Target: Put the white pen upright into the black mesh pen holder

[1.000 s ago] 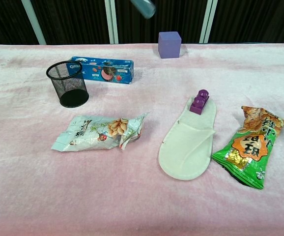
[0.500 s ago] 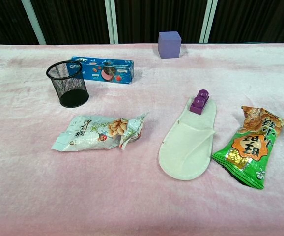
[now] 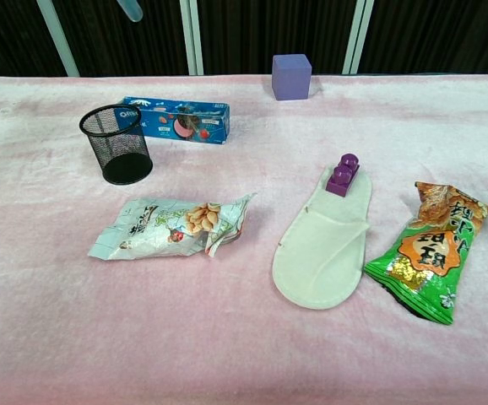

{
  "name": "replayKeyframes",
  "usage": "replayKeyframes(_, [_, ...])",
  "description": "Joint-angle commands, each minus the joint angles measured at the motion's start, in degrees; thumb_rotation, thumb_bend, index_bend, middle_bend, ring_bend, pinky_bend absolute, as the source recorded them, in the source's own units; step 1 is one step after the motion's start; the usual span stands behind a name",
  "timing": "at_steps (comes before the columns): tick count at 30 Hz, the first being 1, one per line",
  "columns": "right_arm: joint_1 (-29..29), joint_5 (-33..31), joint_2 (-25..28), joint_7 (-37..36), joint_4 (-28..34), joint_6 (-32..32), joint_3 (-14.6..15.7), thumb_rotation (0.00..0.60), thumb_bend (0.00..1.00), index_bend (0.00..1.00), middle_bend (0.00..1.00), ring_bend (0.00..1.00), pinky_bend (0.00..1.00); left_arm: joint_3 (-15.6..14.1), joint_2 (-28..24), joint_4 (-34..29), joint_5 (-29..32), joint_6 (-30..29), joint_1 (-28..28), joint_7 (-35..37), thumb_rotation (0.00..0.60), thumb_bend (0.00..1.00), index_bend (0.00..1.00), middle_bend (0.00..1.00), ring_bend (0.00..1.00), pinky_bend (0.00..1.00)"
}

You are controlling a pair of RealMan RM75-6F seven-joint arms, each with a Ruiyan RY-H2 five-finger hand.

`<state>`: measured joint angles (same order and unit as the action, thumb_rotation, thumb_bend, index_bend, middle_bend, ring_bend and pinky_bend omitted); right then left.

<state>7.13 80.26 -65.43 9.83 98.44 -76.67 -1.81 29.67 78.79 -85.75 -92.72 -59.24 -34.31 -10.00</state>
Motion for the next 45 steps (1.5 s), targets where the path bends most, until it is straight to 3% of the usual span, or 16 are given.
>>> replayKeyframes(1, [0.1,0.0,0.0,0.0,0.0,0.1,0.0,0.600,0.18,0.00,0.02,0.17,0.16,-5.9,2.9,13.2,-11.3,-7.8,-4.4,-17.4,0.600,0.40,0.64,0.57,0.10,0.21])
replayKeyframes(7, [0.1,-0.2,0.0,0.0,0.0,0.3,0.0,0.600,0.17,0.00,0.02,0.17,0.16,-7.2,2.0,17.1,-11.5,-7.9,-5.9,-26.3,0.600,0.40,0.64,0.57,0.10,0.21])
replayKeyframes(10, [0.1,-0.3,0.0,0.1,0.1,0.3,0.0,0.600,0.17,0.00,0.02,0.17,0.16,-7.4,1.7,15.6,-8.9,-7.4,-5.7,-26.1,0.600,0.40,0.64,0.57,0.10,0.21])
replayKeyframes(15, [0.1,-0.3,0.0,0.3,0.1,0.2,0.0,0.600,0.17,0.00,0.02,0.17,0.16,-6.7,1.7,5.8,1.5,-3.5,-4.8,-18.2,0.600,0.40,0.65,0.57,0.10,0.21])
replayKeyframes(17, [0.0,-0.4,0.0,0.3,0.1,0.1,0.0,0.600,0.17,0.00,0.02,0.17,0.16,-5.5,0.7,-1.1,7.3,-0.8,-4.6,-13.1,0.600,0.40,0.65,0.57,0.10,0.21])
replayKeyframes(21, [0.0,-0.3,0.0,0.4,0.1,0.1,0.0,0.600,0.17,0.00,0.02,0.17,0.16,-1.2,-1.9,-15.6,20.9,4.0,-4.3,-0.5,0.600,0.40,0.65,0.57,0.10,0.21])
replayKeyframes(24, [0.0,-0.2,0.0,0.4,0.1,0.0,0.0,0.600,0.18,0.00,0.02,0.17,0.16,1.8,-3.8,-22.8,27.9,6.6,-4.2,7.2,0.600,0.40,0.65,0.57,0.10,0.21])
replayKeyframes(27, [0.0,-0.2,0.0,0.3,0.1,0.0,0.0,0.600,0.18,0.00,0.02,0.17,0.16,6.9,-7.0,-31.4,36.4,10.5,-3.2,19.9,0.600,0.40,0.65,0.57,0.10,0.21])
replayKeyframes(29, [0.1,-0.1,0.0,0.3,0.1,0.0,0.0,0.600,0.18,0.00,0.02,0.17,0.16,16.6,-10.0,-39.3,45.0,14.4,-0.5,39.7,0.600,0.40,0.65,0.57,0.10,0.21])
replayKeyframes(31, [0.1,-0.1,0.0,0.3,0.1,0.0,0.0,0.600,0.18,0.00,0.02,0.17,0.16,20.9,-12.6,-40.1,45.3,18.2,1.7,47.4,0.600,0.40,0.65,0.57,0.10,0.22])
replayKeyframes(34, [0.0,-0.1,0.0,0.3,0.1,0.0,0.0,0.600,0.18,0.00,0.02,0.17,0.16,24.4,-14.2,-40.1,42.1,20.9,4.4,54.0,0.600,0.40,0.65,0.57,0.10,0.23])
replayKeyframes(38, [0.1,-0.2,0.0,0.5,0.1,0.0,0.0,0.600,0.17,0.00,0.02,0.17,0.16,24.9,-15.2,-39.5,37.1,21.3,6.6,57.2,0.600,0.40,0.65,0.57,0.10,0.23])
replayKeyframes(42, [0.1,-0.3,-0.1,0.7,0.2,0.1,0.0,0.600,0.17,0.00,0.02,0.17,0.16,22.1,-16.5,-37.9,31.7,21.1,7.3,55.4,0.600,0.40,0.65,0.57,0.10,0.24])
replayKeyframes(45, [0.0,-0.3,-0.1,0.7,0.2,0.0,0.0,0.600,0.17,0.00,0.02,0.17,0.16,14.4,-15.9,-32.7,22.7,15.6,5.8,38.3,0.600,0.40,0.65,0.57,0.10,0.24])
